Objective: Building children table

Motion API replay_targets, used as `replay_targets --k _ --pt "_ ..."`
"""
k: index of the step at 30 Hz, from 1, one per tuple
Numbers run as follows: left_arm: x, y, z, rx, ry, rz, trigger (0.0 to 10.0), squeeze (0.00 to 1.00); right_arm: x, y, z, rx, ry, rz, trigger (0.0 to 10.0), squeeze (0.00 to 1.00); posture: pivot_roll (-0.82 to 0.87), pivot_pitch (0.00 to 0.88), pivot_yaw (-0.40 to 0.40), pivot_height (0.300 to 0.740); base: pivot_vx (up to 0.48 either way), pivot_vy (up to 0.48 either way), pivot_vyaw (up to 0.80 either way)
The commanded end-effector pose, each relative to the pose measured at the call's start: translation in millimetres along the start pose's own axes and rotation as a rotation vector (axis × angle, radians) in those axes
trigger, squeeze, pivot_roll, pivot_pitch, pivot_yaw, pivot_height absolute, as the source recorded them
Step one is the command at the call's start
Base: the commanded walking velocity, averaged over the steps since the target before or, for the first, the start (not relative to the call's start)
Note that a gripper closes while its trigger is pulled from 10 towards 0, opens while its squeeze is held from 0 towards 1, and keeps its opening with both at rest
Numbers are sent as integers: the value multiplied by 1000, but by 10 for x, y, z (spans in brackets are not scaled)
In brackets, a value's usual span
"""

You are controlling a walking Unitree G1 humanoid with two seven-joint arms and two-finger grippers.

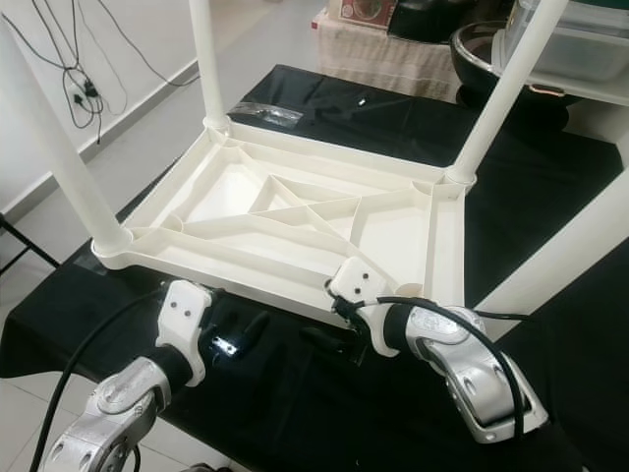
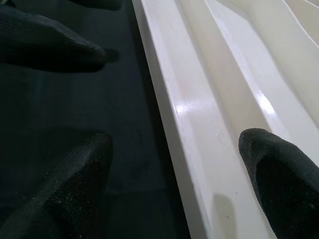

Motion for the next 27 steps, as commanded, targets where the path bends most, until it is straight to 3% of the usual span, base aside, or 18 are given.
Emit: replay_targets --k 1,16,19,27 --pt "-21 -2 -16 -9 6 5 10000 0 -17 41 35 7 -8 6 10000 0 16 146 -29 740 0 0 0" --pt "-19 14 135 55 20 10 10000 0 141 68 -116 -105 33 -104 10000 0 11 147 -31 740 0 0 0" --pt "-17 14 86 28 60 18 10000 0 230 100 -230 -193 75 -166 10000 0 10 147 -30 740 0 480 0" --pt "7 11 10 -19 69 4 10000 0 224 131 -207 -193 75 -168 10000 0 15 142 -31 740 0 480 0"
Point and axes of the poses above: a point about 5 cm out from each wrist's last joint towards the gripper, its own y axis pointing out of the wrist towards the gripper, its own x axis along the axis of the wrist's last joint, z = x × y, the point moved 4 cm from there along y, pointing out of the wrist towards the gripper, and after that the axes turned 15 degrees about y, right-handed, at the moved point
